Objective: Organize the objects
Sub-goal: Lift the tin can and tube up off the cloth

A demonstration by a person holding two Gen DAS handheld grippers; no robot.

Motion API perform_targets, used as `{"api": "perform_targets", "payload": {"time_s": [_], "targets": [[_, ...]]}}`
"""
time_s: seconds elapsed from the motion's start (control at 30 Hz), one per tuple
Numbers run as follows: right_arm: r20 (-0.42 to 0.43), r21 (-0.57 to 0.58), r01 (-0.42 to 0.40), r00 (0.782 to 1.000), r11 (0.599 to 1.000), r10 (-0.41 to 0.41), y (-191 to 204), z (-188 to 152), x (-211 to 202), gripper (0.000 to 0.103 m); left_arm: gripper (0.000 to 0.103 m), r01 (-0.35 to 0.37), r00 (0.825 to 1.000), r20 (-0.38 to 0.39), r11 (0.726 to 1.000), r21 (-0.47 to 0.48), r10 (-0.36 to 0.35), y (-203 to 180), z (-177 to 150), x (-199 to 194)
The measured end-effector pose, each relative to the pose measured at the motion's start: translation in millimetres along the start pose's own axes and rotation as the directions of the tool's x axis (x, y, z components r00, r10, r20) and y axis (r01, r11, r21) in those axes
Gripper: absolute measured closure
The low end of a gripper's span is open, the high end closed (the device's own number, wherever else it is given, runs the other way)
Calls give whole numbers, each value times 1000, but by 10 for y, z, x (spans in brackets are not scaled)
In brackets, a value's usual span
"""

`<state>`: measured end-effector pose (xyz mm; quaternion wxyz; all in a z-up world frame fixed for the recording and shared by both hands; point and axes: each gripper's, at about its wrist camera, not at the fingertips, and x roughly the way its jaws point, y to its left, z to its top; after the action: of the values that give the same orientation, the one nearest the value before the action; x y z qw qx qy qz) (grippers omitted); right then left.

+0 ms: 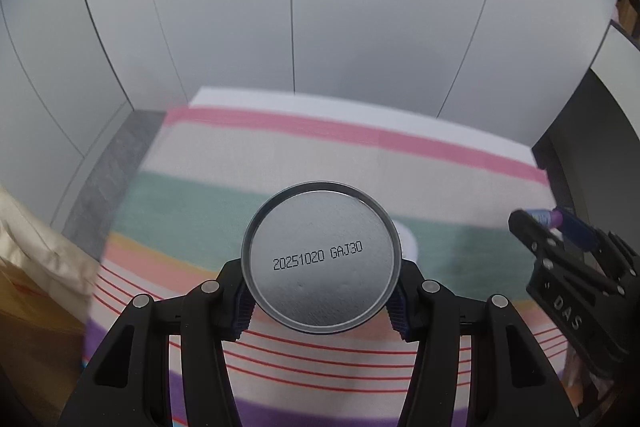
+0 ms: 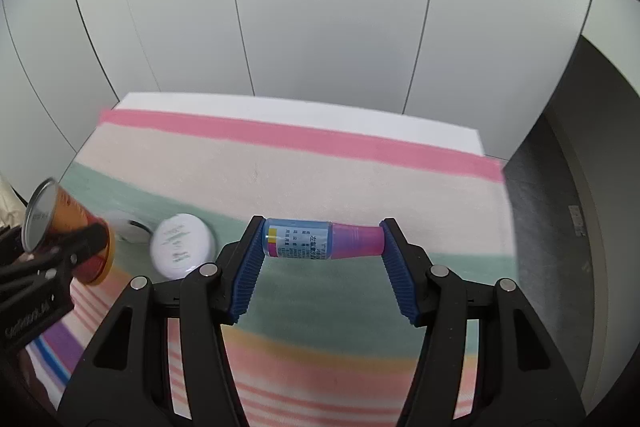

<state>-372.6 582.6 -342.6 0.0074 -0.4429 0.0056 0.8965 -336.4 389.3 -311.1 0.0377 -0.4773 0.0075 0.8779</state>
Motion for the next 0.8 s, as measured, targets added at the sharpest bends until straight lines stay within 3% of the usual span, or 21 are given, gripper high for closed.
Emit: {"api": "perform_targets", "payload": {"time_s": [0.13, 0.43, 0.8], "targets": [[-17, 28, -27, 999, 999, 28, -21, 133, -351, 44, 49, 12, 1000, 23, 999, 33, -13, -28, 175, -334], [14, 24, 38, 999, 999, -38, -34, 537, -1246, 44, 49, 30, 995, 94, 999, 38, -34, 47, 566, -1098], [126, 14, 58, 990, 998, -59, 63, 961, -2471, 44, 49, 60, 978, 200, 998, 3, -59, 199, 982, -2271]]}}
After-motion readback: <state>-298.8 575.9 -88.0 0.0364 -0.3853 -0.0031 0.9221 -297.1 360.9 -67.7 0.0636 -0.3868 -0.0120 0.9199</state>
